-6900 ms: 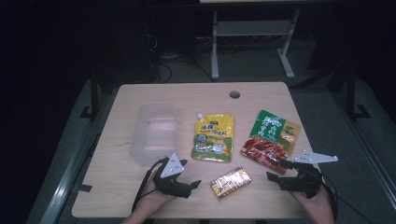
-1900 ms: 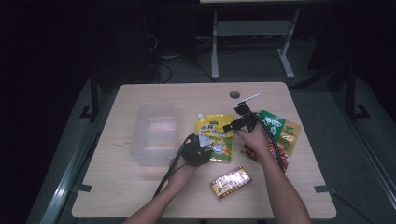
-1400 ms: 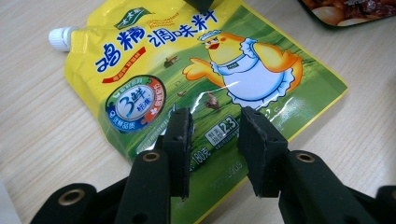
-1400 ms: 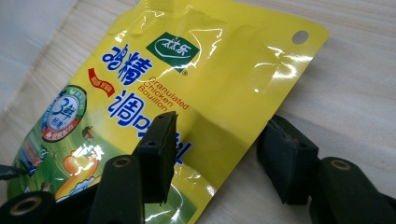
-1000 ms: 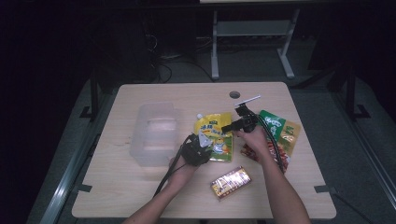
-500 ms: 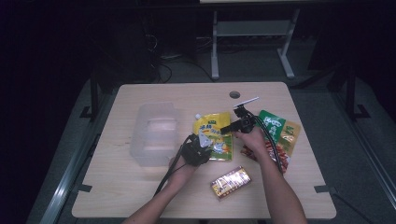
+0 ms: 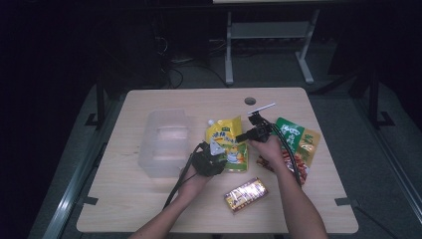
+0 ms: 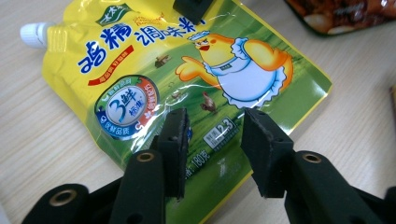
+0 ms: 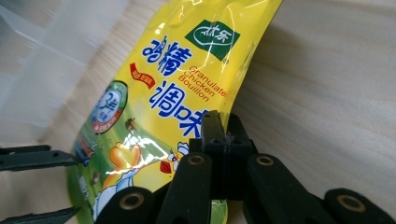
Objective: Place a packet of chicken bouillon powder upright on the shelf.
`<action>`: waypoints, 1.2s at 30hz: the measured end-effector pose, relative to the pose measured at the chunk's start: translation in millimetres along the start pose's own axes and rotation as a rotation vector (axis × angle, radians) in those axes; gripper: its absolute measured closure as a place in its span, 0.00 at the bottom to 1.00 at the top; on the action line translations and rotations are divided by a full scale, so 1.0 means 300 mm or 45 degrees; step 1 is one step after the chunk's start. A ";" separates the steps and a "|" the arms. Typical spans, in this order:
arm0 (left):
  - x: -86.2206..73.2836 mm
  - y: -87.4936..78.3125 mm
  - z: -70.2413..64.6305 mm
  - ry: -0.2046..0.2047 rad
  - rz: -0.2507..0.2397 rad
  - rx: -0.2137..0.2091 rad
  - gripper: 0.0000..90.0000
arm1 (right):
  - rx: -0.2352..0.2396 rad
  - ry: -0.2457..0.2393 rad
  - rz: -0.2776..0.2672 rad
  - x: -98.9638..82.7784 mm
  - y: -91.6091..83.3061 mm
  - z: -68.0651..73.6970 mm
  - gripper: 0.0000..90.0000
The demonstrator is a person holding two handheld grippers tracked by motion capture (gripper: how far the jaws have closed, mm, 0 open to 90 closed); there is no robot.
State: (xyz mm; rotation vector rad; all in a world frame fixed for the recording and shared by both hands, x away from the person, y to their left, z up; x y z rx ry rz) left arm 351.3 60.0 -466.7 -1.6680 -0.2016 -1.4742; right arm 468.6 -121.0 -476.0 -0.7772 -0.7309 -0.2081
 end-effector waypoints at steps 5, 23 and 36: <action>0.020 -0.032 -0.011 0.005 -0.038 -0.018 0.63 | 0.019 -0.046 -0.070 0.026 -0.046 0.041 1.00; 0.021 -0.139 -0.065 0.024 -0.095 -0.119 0.56 | 0.034 -0.202 -0.237 0.091 -0.212 0.189 1.00; 0.002 -0.178 -0.053 0.020 -0.118 -0.109 0.55 | 0.027 -0.300 -0.288 0.100 -0.272 0.274 1.00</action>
Point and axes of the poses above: each handheld gripper's, and its own axes: y roughly forward along the jaws, x roughly out of its top, z roughly to its left, the point moved 3 cm from there along y, roughly forward along the jaws, and after that the axes turned 15 degrees about -z, right-handed, at the moved point
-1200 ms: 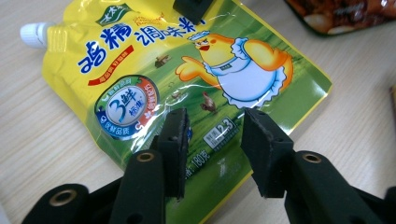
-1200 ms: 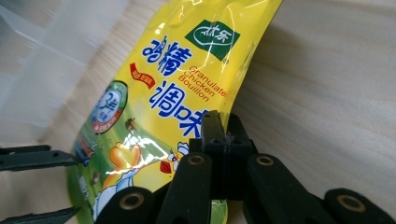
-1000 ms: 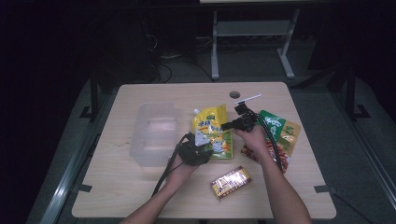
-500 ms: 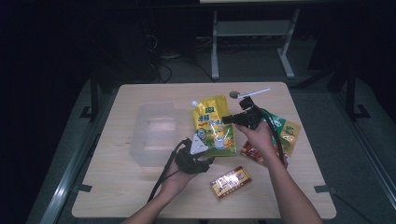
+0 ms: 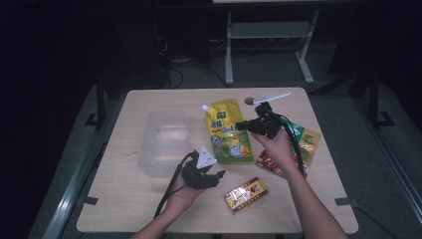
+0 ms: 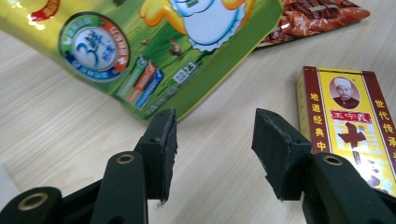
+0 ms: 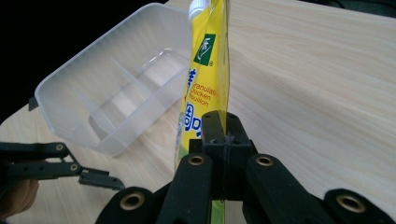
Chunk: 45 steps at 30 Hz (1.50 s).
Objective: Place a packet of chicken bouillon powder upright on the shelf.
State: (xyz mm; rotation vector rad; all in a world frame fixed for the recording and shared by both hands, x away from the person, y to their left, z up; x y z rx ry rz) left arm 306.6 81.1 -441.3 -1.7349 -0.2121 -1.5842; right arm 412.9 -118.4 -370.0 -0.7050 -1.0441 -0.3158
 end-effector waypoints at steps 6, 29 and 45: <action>-0.001 0.011 0.018 -0.044 -0.016 0.024 0.54 | 0.013 -0.101 -0.015 -0.015 -0.027 0.042 1.00; 0.005 0.110 -0.004 -0.081 0.017 0.048 0.53 | 0.069 -0.210 -0.044 -0.137 -0.118 0.065 0.86; 0.016 0.064 -0.025 -0.045 -0.012 0.015 0.51 | 0.029 -0.224 0.064 -0.149 -0.053 0.090 0.99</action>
Point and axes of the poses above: each handheld gripper's, and its own axes: y roughly forward along the jaws, x roughly out of its top, z roughly to its left, the point moved 3 cm from there along y, roughly forward along the jaws, and after that the axes turned 15 degrees about -z, right-handed, at the moved point
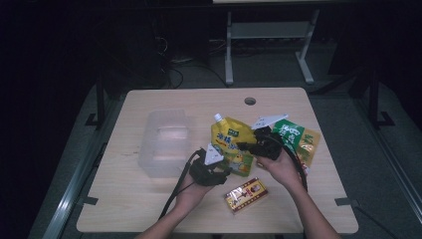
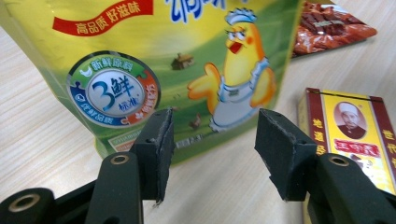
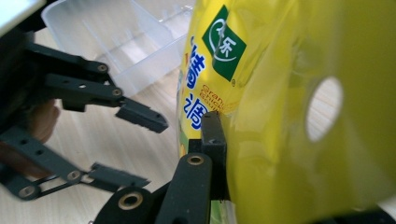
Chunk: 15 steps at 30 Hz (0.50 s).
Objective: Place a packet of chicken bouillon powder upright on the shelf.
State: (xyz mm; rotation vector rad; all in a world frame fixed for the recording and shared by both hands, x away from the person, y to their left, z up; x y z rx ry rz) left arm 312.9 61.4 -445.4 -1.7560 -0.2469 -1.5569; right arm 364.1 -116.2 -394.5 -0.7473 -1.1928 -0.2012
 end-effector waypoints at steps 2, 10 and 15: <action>-0.005 -0.009 -0.003 -0.004 0.000 -0.011 0.51 | -0.002 -0.002 -0.005 0.005 0.004 0.000 0.99; -0.030 -0.042 -0.020 -0.002 -0.003 -0.048 0.48 | -0.032 0.023 -0.025 0.025 0.009 0.003 1.00; -0.038 -0.061 -0.026 -0.005 -0.024 -0.072 0.46 | -0.034 0.035 -0.031 0.043 0.010 0.006 1.00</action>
Point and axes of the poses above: each handheld gripper's, and its own axes: y roughly forward along the jaws, x roughly out of its top, z roughly to its left, the point moved 3 cm from there along y, roughly forward along the jaws, and after that the axes turned 15 degrees about -z, right-handed, at the moved point
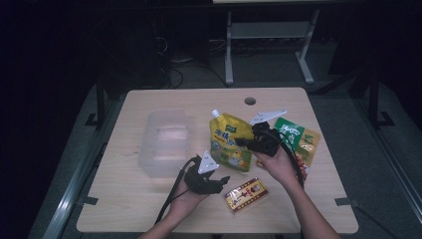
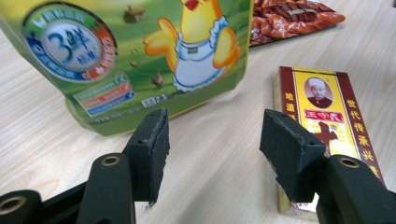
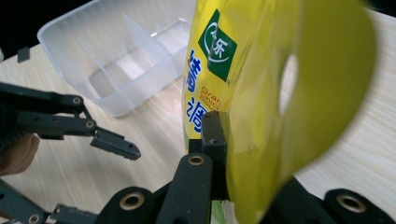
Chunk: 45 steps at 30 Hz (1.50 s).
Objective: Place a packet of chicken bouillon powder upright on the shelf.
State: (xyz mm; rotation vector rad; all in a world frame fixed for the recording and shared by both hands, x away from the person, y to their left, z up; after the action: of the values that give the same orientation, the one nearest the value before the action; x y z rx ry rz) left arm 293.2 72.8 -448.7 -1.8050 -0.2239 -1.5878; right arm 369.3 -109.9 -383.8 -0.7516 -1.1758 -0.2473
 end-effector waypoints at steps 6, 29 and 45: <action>-0.008 -0.024 -0.015 0.028 -0.006 -0.034 0.44 | -0.001 0.014 -0.018 0.020 0.001 0.004 1.00; -0.036 -0.105 -0.059 0.052 -0.065 -0.136 0.38 | 0.079 -0.044 -0.067 0.221 0.047 0.099 1.00; -0.047 -0.123 -0.055 0.061 -0.079 -0.147 0.37 | 0.197 -0.088 -0.077 0.358 0.189 0.210 1.00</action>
State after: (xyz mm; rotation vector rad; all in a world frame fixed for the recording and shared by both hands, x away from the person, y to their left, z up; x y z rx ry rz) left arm 256.2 94.3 -447.4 -1.8608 -0.1701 -1.7167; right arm 395.5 -6.0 -299.0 -0.5935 -1.2695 -0.1794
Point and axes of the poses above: each handheld gripper's, and its own axes: y roughly forward along the jaws, x roughly out of its top, z roughly to its left, the point moved 3 cm from there along y, roughly forward along the jaws, and after that the axes turned 15 degrees about -z, right-handed, at the moved point
